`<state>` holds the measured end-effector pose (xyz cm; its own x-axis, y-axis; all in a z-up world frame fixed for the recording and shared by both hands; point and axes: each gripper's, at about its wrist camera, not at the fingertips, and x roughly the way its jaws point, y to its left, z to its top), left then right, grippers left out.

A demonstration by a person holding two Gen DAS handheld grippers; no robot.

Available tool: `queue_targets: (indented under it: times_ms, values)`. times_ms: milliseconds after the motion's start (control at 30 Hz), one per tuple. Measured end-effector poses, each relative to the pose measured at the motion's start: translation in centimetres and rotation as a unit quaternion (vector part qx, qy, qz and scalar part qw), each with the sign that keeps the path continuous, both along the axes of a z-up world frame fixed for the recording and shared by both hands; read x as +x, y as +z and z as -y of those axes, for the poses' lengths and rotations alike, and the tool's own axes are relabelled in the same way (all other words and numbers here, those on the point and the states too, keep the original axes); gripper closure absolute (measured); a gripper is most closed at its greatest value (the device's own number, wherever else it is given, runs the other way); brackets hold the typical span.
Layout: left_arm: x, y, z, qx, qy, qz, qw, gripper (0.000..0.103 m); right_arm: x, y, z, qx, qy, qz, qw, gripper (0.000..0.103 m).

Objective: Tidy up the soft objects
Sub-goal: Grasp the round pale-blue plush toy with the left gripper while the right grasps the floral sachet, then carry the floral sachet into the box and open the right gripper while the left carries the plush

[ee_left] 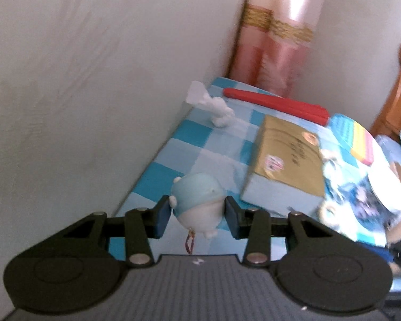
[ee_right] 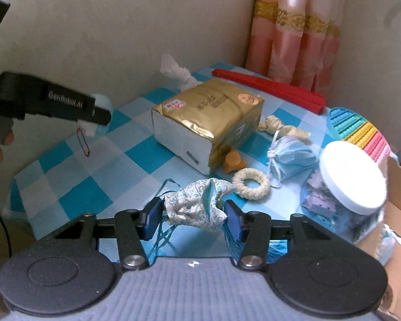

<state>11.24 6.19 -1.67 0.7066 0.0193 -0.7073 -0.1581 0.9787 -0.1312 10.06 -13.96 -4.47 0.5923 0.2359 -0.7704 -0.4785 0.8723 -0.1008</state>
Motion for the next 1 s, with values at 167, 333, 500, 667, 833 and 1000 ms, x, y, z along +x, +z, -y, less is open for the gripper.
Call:
queue_targets:
  times_ms: [167, 333, 500, 667, 833, 1000]
  values:
    - [-1.8, 1.2, 1.7, 0.006, -0.038, 0.003, 0.9993, 0.061, -2.0, 2.1, 1.6, 0.012, -0.007, 0.014, 1.0, 0.047]
    - [-3.2, 2.3, 3.6, 0.013, -0.075, 0.005, 0.9971, 0.061, -3.7, 4.0, 3.9, 0.012, -0.027, 0.036, 0.999, 0.047]
    - [-4.3, 3.1, 5.8, 0.023, -0.112, 0.011, 0.9934, 0.061, -4.7, 6.2, 7.2, -0.003, -0.059, 0.065, 0.996, 0.047]
    - [-4.6, 3.4, 8.2, 0.026, -0.15, 0.012, 0.9883, 0.061, -4.6, 7.8, 11.6, -0.027, -0.111, 0.09, 0.989, 0.047]
    - [-4.5, 3.9, 10.8, 0.034, -0.189, 0.014, 0.9812, 0.061, -3.5, 8.0, 15.6, -0.046, -0.16, 0.098, 0.981, 0.047]
    - [-4.3, 4.2, 13.1, 0.045, -0.218, 0.015, 0.9747, 0.061, -1.9, 6.9, 18.6, -0.053, -0.191, 0.09, 0.976, 0.041]
